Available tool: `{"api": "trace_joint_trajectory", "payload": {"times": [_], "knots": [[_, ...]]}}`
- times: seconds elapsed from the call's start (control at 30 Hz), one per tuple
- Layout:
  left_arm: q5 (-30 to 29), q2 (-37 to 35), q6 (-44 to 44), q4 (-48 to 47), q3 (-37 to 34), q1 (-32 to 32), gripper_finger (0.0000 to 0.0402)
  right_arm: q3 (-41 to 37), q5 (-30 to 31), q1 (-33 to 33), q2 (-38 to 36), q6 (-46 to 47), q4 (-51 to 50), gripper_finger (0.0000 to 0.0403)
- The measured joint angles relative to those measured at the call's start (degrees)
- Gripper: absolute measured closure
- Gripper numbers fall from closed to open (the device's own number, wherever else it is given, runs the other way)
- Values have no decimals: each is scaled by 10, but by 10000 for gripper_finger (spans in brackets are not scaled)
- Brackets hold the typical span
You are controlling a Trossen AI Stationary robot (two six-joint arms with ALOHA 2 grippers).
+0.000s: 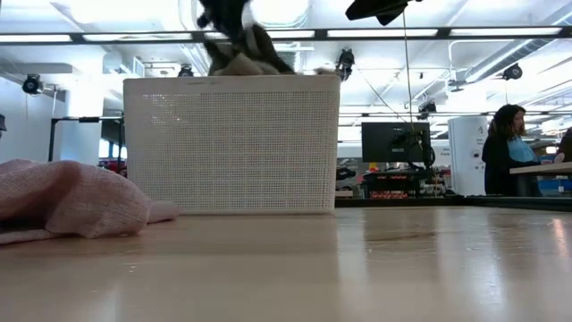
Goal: Sort clothes
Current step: Put the brown shorts into the bin
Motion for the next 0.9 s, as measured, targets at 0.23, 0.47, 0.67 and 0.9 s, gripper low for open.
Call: {"api": "trace_joint_trajectory", "payload": {"times": [0.23, 0.47, 0.67, 0.9], "knots": [[24, -10, -16, 31, -174, -5, 400, -5, 0, 0, 0, 14, -1, 403], [45, -15, -22, 128, -337, 4, 400, -6, 0, 0, 0, 15, 0, 403], [119, -17, -35, 232, -439, 36, 400, -6, 0, 0, 0, 14, 1, 403], [145, -18, -37, 287, -504, 63, 400, -6, 0, 0, 0, 12, 2, 403]]}}
